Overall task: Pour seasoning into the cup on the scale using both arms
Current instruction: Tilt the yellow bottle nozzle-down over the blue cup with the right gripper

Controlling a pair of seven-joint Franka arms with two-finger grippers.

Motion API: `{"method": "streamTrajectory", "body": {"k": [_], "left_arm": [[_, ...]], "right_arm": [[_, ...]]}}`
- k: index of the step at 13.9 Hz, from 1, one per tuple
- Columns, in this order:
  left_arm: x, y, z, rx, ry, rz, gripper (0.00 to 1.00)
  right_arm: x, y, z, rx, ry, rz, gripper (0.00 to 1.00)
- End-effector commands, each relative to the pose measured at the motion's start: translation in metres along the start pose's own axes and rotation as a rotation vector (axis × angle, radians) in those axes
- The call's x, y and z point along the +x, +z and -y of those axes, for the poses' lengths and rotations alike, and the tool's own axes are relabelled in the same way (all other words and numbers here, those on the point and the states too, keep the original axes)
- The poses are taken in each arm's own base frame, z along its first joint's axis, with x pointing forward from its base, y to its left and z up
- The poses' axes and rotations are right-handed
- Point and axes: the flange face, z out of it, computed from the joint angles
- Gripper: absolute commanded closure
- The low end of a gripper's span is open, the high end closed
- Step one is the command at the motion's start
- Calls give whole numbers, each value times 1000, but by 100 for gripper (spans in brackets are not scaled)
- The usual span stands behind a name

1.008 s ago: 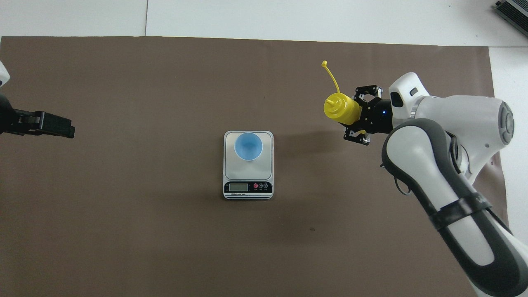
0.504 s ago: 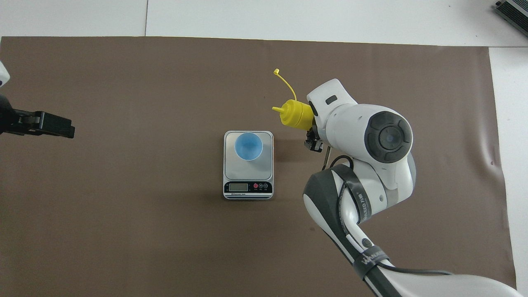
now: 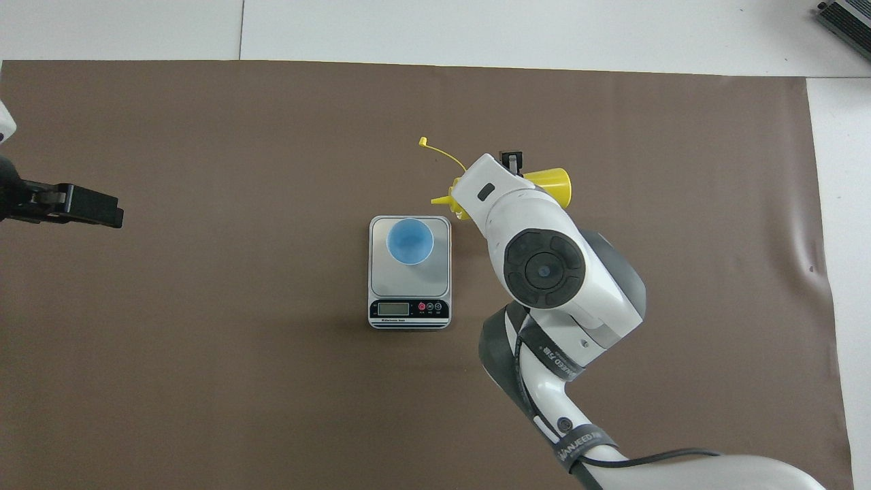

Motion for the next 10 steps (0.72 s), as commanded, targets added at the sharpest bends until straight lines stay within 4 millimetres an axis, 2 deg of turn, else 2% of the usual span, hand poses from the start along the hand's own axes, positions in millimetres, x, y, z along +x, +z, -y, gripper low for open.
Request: {"method": "streamTrajectory", "body": {"k": [1, 3, 7, 10], "left_arm": [[-4, 1, 2, 5, 2, 13, 0], [-4, 1, 2, 5, 2, 13, 0], [-4, 1, 2, 5, 2, 13, 0], [-4, 1, 2, 5, 2, 13, 0]], "right_arm": [[16, -5, -3, -63, -23, 52, 100], [42, -3, 12, -81, -113, 94, 100], [54, -1, 25, -152, -276, 243, 100], [50, 0, 26, -156, -311, 306, 100]]}}
